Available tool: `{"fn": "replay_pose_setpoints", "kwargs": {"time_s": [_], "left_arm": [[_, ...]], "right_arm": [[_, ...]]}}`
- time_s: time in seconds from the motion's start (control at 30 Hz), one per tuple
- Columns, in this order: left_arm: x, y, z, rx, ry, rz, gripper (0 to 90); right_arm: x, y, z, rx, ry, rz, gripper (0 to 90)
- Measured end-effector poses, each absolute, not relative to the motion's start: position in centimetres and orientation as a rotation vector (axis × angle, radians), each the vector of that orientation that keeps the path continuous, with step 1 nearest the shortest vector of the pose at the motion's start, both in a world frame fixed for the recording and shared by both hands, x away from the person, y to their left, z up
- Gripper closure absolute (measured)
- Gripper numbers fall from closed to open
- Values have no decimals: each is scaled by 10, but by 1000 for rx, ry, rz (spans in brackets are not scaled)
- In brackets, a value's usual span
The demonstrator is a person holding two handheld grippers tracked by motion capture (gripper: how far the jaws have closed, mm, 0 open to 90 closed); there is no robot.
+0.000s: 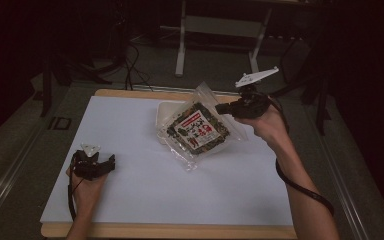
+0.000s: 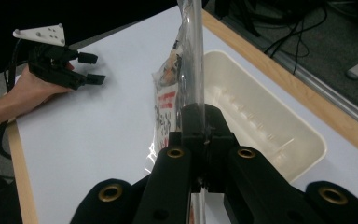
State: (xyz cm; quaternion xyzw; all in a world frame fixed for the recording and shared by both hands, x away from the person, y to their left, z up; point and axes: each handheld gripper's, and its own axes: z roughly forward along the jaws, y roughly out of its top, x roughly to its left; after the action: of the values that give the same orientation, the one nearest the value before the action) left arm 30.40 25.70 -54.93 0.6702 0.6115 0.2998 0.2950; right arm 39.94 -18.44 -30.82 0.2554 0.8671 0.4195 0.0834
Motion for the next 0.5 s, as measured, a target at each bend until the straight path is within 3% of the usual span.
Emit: {"fn": "replay_pose_setpoints", "kwargs": {"time_s": [0.5], "left_arm": [[304, 258, -549, 1773, 1628, 800, 269]], "right_arm": [[404, -180, -280, 703, 2554, 1269, 898]]}}
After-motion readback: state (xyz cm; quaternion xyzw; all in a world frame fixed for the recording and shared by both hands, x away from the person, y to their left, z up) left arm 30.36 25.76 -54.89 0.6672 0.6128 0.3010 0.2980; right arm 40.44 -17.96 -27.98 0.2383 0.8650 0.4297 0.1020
